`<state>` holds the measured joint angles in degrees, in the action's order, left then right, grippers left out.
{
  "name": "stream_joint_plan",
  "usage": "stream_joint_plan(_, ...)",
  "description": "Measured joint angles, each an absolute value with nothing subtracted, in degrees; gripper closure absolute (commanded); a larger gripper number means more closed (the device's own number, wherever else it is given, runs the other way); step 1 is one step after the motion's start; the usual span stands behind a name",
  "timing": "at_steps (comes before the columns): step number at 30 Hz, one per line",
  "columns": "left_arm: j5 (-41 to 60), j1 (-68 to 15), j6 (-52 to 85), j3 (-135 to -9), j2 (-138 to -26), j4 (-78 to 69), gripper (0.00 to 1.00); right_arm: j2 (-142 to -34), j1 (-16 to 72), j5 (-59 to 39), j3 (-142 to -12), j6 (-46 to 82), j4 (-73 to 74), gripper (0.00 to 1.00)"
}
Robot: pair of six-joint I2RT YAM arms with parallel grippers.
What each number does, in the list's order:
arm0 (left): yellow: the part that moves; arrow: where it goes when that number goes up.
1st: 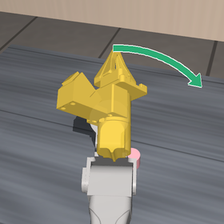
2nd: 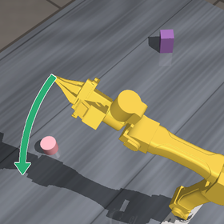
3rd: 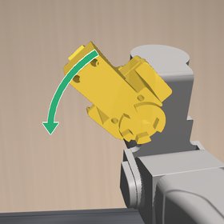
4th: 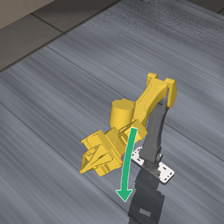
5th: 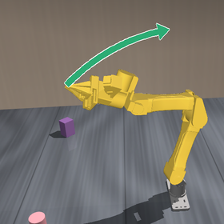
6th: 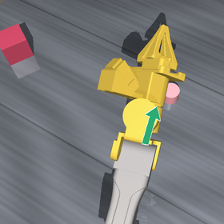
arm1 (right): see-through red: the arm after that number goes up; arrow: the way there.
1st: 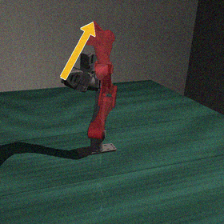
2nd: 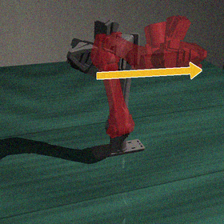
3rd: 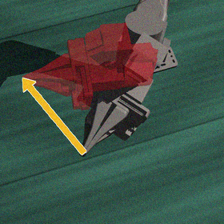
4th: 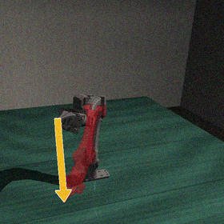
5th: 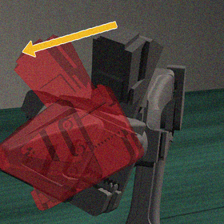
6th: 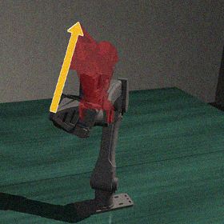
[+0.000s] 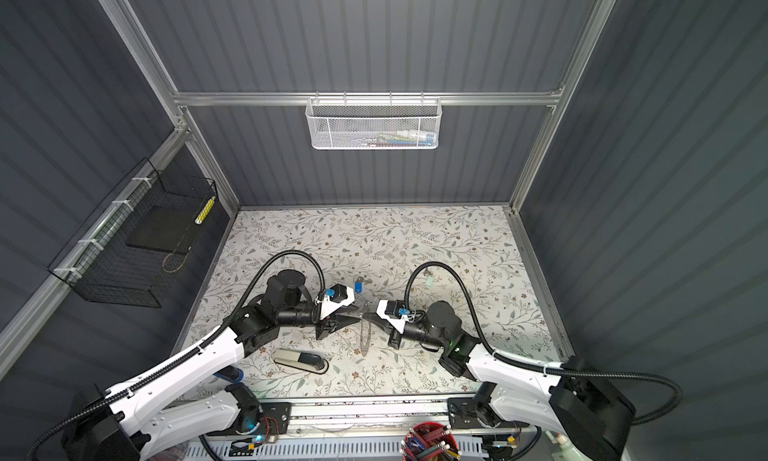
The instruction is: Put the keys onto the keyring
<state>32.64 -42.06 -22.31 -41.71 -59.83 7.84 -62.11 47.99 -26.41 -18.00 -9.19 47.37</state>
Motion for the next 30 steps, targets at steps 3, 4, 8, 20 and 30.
stream_joint_plan(3, 33.7, -42.1, -22.2, -41.7, -59.8, 7.2, 0.75, -62.5, 48.0, -27.0, -18.0, -9.0, 47.8, 1.00)
stream_joint_plan(4, 34.0, -42.1, -22.2, -41.7, -59.8, 7.2, 0.76, -62.6, 48.0, -27.1, -18.0, -9.0, 48.0, 1.00)
stream_joint_plan(8, 35.7, -42.1, -22.4, -41.7, -60.0, 7.2, 0.89, -63.4, 47.9, -27.5, -18.0, -9.0, 48.6, 1.00)
stream_joint_plan(20, 37.6, -41.7, -27.6, -45.9, -64.0, 14.5, 1.00, -58.2, 47.7, -23.3, -18.0, -11.8, 42.0, 0.67)
stream_joint_plan(30, 38.6, -41.9, -31.8, -52.4, -68.1, 20.1, 1.00, -54.7, 47.6, -22.9, -18.0, -13.8, 35.2, 0.68)
